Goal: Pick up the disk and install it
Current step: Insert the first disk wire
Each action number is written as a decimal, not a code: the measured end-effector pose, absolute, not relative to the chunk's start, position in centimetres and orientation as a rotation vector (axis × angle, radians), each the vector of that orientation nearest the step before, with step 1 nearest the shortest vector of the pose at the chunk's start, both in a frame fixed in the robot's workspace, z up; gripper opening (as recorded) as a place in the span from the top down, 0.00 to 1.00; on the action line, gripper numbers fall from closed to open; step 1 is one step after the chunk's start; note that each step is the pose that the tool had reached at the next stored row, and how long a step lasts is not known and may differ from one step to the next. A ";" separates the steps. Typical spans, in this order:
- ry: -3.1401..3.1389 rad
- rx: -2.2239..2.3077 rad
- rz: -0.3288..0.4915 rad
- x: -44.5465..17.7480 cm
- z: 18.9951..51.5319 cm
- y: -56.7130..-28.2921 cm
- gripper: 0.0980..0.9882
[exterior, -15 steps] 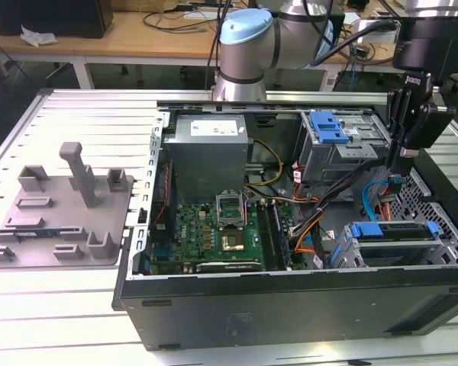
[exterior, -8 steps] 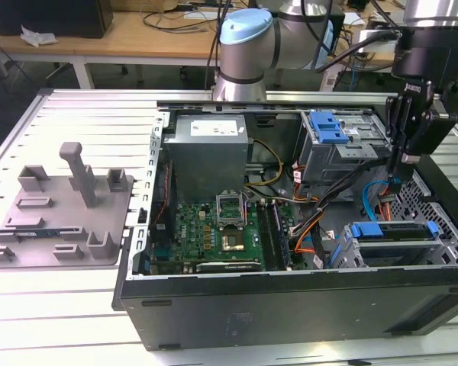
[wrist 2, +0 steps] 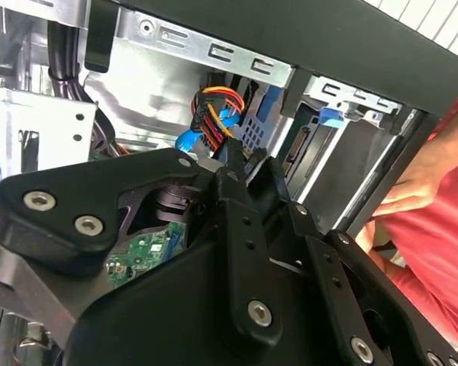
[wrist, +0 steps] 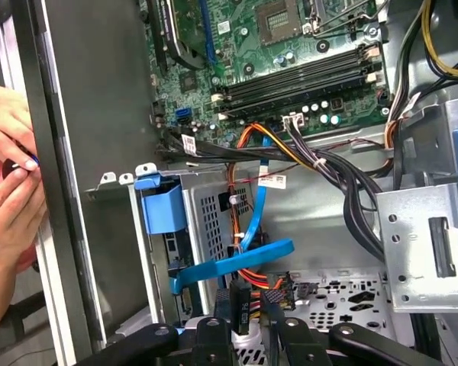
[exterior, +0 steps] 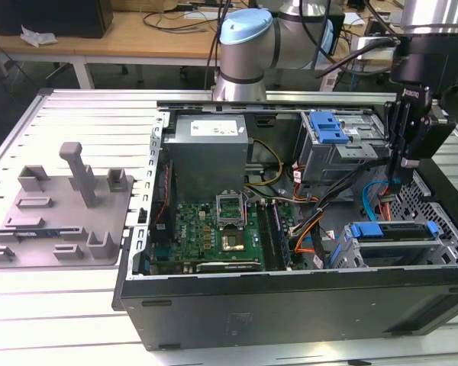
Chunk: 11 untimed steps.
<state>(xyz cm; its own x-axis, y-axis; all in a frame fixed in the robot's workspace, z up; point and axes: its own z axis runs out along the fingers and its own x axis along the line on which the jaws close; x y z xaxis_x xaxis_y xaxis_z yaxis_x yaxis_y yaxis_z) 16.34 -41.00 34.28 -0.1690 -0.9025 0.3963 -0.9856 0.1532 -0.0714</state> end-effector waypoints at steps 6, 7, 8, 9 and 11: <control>-2.141 1.810 0.507 16.3 34.1 -39.3 0.78; -2.137 1.808 0.513 16.2 34.1 -39.2 0.78; -2.132 1.805 0.520 16.2 34.0 -39.2 0.78; -2.130 1.802 0.524 16.2 34.0 -39.2 0.78; -2.127 1.800 0.528 16.2 33.9 -39.2 0.78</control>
